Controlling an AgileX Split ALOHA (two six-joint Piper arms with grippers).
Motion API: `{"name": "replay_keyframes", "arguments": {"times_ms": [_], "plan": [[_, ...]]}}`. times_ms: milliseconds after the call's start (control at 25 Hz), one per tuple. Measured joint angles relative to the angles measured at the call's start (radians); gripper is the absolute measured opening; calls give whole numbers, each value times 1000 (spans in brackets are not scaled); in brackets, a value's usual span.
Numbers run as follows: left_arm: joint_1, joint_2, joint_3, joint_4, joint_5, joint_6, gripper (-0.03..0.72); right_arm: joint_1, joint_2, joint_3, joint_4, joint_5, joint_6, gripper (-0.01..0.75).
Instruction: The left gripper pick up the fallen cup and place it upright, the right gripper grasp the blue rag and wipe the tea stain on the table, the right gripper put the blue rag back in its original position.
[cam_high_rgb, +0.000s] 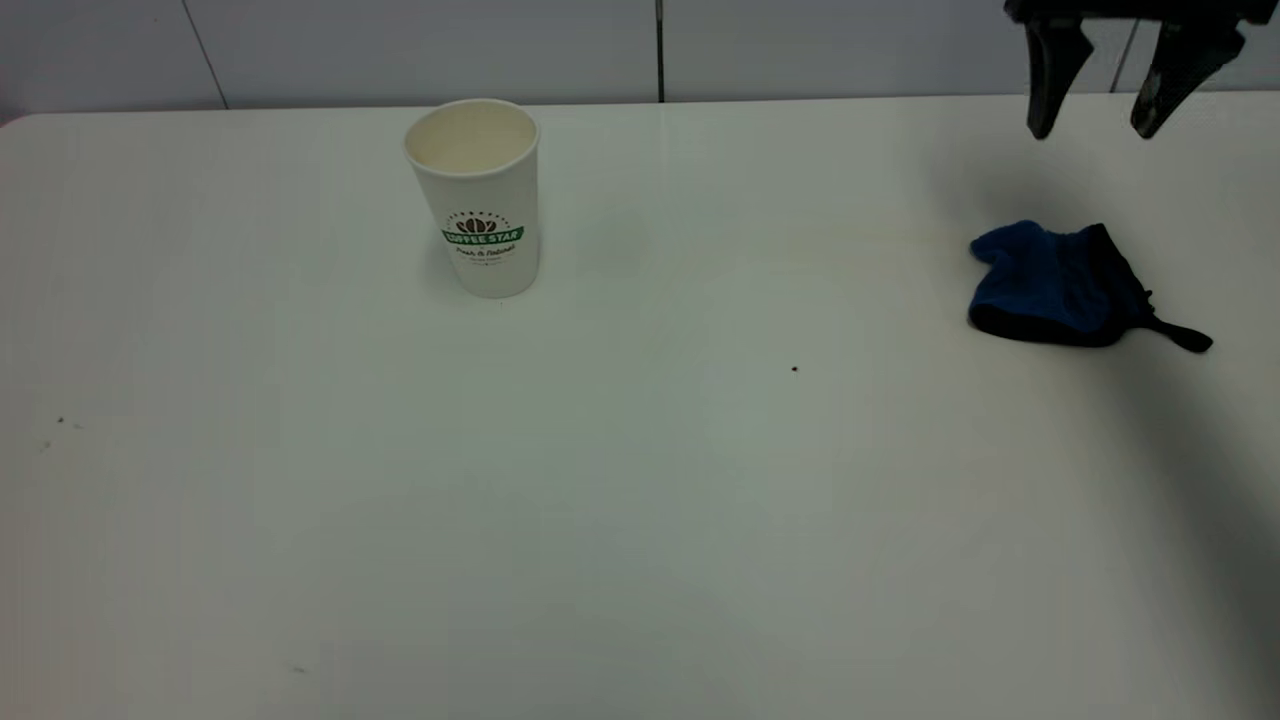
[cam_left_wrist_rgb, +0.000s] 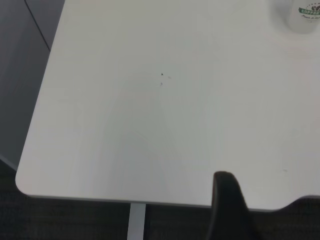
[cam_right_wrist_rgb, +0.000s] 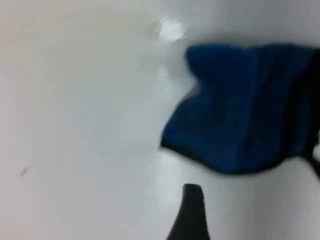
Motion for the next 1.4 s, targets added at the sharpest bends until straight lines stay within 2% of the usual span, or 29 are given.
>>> {"name": "replay_keyframes", "arguments": {"times_ms": [160, 320, 960, 1400], "plan": [[0, 0, 0, 0, 0, 0, 465, 2, -267, 300, 51, 4, -33, 729], [0, 0, 0, 0, 0, 0, 465, 2, -547, 527, 74, 14, -86, 711], [0, 0, 0, 0, 0, 0, 465, 2, -1352, 1162, 47, 24, -135, 680], [0, 0, 0, 0, 0, 0, 465, 2, -2050, 1418, -33, 37, -109, 671]]}}
